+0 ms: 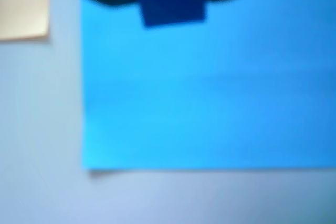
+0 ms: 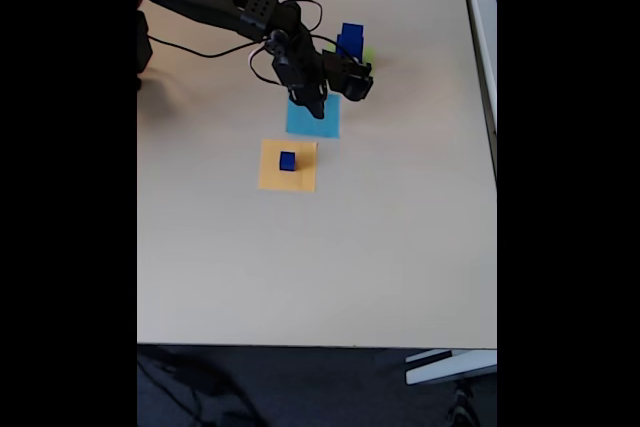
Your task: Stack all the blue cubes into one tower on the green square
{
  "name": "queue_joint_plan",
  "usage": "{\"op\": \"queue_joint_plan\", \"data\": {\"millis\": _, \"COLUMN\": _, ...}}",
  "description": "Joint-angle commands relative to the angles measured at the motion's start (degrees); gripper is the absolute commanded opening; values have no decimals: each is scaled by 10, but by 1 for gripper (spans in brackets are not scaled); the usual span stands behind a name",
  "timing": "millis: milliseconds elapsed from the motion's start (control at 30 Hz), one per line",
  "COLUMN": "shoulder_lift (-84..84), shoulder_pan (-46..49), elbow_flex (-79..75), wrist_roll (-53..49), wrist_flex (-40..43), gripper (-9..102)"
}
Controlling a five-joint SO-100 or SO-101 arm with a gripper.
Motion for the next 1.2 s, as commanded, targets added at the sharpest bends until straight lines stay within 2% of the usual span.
{"op": "queue_joint_plan", "data": {"millis": 0, "shoulder_lift": 9, "shoulder_pan": -9, "elbow_flex": -2, "wrist_roll": 11, "wrist_flex": -19, "gripper": 0}}
{"op": "queue_joint_plan", "data": {"millis": 867, "shoulder_lift": 73, "shoulder_pan": -30, "elbow_flex": 76, "wrist_roll": 48, "wrist_flex": -1, "gripper": 0}}
{"op": "queue_joint_plan", "data": {"millis": 1167, "shoulder_lift": 76, "shoulder_pan": -28, "elbow_flex": 81, "wrist_roll": 49, "wrist_flex": -1, "gripper": 5}}
